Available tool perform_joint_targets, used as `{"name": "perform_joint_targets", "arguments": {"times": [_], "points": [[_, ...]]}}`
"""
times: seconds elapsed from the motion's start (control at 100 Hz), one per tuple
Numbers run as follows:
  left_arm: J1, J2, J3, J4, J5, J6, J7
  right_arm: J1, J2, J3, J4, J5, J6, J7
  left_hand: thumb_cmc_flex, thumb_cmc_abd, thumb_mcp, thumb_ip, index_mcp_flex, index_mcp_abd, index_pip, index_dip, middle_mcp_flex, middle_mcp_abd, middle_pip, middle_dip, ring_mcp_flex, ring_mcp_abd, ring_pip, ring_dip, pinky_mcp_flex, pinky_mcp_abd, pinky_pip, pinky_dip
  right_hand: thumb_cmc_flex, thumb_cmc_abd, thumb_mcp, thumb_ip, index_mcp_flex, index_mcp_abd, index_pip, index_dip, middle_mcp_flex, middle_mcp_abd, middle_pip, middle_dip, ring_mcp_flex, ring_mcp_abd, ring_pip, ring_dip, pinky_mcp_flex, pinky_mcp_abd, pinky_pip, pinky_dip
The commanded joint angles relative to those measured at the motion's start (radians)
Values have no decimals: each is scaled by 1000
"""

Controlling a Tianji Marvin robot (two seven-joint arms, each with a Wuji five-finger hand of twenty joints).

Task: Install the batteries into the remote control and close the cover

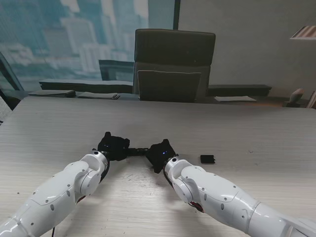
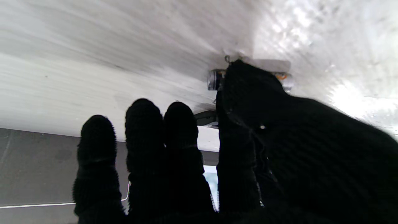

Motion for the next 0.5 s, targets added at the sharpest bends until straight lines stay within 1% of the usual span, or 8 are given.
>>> {"name": "perform_joint_targets", "arguments": {"times": [0.0, 0.18, 0.38, 0.4, 0.49], "points": [[29, 1, 16, 7, 5, -9, -40, 1, -1, -2, 7, 3, 0, 13, 60, 52, 60, 45, 83, -137, 105, 35, 100, -22, 20, 16, 19, 7, 8, 11, -1, 12, 25, 19, 35, 10, 25, 18, 2, 5, 16, 33, -21, 31, -9, -16, -16, 13, -16, 14, -25, 35, -24, -15], [33, 3, 16, -7, 15, -10, -42, 3, -7, 3, 22, 12, 8, 1, 58, 55, 58, 45, 84, -134, 104, 35, 99, -21, 21, 14, 17, 9, 6, 11, -2, 13, 25, 19, 23, 34, 16, 29, -27, 28, 9, 41, -52, 36, -44, -30, -50, 21, -74, 4, -55, 43, -62, -35], [34, 3, 17, -12, 19, -12, -44, -9, -3, 28, 15, 3, 5, -19, 58, 56, 55, 46, 86, -139, 105, 35, 99, -21, 23, 12, 18, 9, 6, 11, -2, 12, 24, 19, 4, 40, 7, 31, -77, 59, -17, 25, -94, 45, -58, -26, -82, 22, -102, 1, -69, 39, -71, -41], [34, 3, 18, -12, 19, -13, -44, -10, -2, 30, 14, 2, 5, -21, 58, 57, 55, 46, 84, -131, 103, 34, 100, -21, 23, 12, 18, 9, 6, 11, -2, 12, 24, 19, 2, 40, 6, 31, -80, 61, -18, 24, -97, 46, -59, -25, -85, 21, -104, 1, -69, 39, -71, -41], [33, 3, 20, -12, 20, -12, -45, -14, 0, 40, 9, -3, 2, -26, 60, 57, 54, 47, 85, -133, 103, 34, 99, -21, 23, 11, 18, 9, 5, 11, -2, 12, 24, 19, -4, 41, 0, 31, -92, 75, -28, 15, -104, 47, -61, -19, -88, 22, -108, 2, -72, 39, -72, -42]]}}
